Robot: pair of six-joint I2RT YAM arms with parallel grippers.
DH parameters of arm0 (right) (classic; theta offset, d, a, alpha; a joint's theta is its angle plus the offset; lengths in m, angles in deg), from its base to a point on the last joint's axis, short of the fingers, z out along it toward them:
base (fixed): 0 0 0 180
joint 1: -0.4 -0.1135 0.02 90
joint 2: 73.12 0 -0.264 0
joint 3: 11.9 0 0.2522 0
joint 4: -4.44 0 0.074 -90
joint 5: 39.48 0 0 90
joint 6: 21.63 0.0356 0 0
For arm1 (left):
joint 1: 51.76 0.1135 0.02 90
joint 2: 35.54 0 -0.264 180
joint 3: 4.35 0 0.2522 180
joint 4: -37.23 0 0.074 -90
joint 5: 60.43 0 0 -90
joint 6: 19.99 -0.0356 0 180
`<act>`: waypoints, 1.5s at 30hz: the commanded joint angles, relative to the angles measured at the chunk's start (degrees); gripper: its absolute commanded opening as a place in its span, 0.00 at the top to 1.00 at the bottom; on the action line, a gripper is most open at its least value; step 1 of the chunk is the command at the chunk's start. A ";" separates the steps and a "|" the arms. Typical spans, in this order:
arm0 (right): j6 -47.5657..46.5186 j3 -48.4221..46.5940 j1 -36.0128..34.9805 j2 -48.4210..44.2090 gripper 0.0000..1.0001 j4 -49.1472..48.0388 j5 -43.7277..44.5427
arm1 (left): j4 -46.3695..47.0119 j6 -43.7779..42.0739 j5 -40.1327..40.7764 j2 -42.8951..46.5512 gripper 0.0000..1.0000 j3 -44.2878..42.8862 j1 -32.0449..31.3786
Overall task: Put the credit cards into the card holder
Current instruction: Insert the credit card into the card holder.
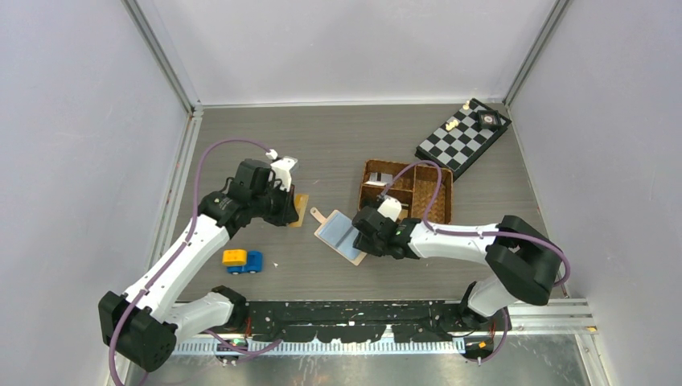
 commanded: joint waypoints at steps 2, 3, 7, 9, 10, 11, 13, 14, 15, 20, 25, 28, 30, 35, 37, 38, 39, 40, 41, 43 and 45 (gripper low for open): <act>1.82 -0.46 -1.22 -2.78 0.59 1.73 5.44 | 0.43 0.11 -0.91 -0.05 1.00 -1.99 0.18; 2.17 -0.20 -1.36 -3.05 0.58 1.75 5.80 | 0.42 0.13 -0.92 -0.11 1.00 -2.03 0.18; 3.01 0.32 -1.77 -3.59 0.57 2.00 6.76 | 0.39 0.13 -1.10 -0.22 1.00 -2.01 0.22; 2.96 0.26 -1.89 -3.57 0.57 1.68 6.86 | 0.45 0.13 -1.19 -0.22 1.00 -2.03 0.18; 2.89 0.42 -1.89 -3.43 0.57 1.17 6.76 | 0.51 0.11 -1.19 -0.22 1.00 -2.01 0.18; 2.70 0.66 -1.87 -3.24 0.57 0.23 6.50 | 0.46 0.13 -1.19 -0.22 1.00 -2.00 0.18; 2.63 0.66 -1.89 -2.49 0.58 -0.91 6.02 | 0.52 0.13 -1.19 -0.23 1.00 -1.99 0.18; 2.59 0.56 -1.83 -2.04 0.58 -1.35 5.76 | 0.47 0.09 -1.22 -0.22 1.00 -1.95 0.18; 2.58 0.50 -1.88 -1.53 0.59 -1.71 5.46 | 0.48 0.13 -1.27 -0.29 1.00 -1.96 0.18; 2.39 0.74 -1.81 0.22 0.63 -4.29 4.65 | 0.61 0.31 -2.25 -0.56 1.00 -1.92 0.18; 0.96 0.77 -1.89 1.32 0.78 -5.27 3.62 | 0.37 1.75 -3.72 -0.98 1.00 -1.95 0.18; -0.31 1.07 -1.87 2.03 0.86 -5.88 1.91 | 0.45 4.74 -4.97 -1.12 1.00 -1.47 -0.29; -2.52 0.84 -1.89 2.46 0.93 -5.87 0.67 | 1.41 6.86 -5.31 -0.98 1.00 -0.41 -1.29; -12.05 0.00 -1.75 2.73 0.99 -5.52 -4.71 | 5.97 12.14 -6.38 -0.74 1.00 3.55 -3.70; -16.46 -0.15 -1.72 2.43 0.99 -4.73 -7.45 | 7.92 13.88 -7.43 -1.18 1.00 5.38 -4.40; -18.64 -0.19 -1.64 2.24 0.99 -4.49 -9.35 | 8.76 14.53 -7.80 -1.50 1.00 6.12 -4.84; -20.74 -0.17 -1.59 2.05 1.00 -3.82 -10.70 | 9.82 15.28 -8.32 -1.91 1.00 6.81 -5.28; -22.62 -0.26 -1.44 1.99 1.00 -3.14 -12.13 | 10.51 15.72 -8.88 -2.38 1.00 7.48 -5.85; -24.65 -0.59 -1.38 2.00 1.00 -1.92 -13.40 | 11.18 16.18 -9.59 -3.04 1.00 8.00 -6.10; -27.65 -1.17 -1.21 2.11 0.99 0.16 -14.67 | 12.68 17.15 -11.46 -4.17 1.00 9.25 -6.47; -29.94 -1.34 -0.95 2.07 1.00 0.89 -16.42 | 15.16 18.86 -13.68 -5.32 1.00 10.90 -6.65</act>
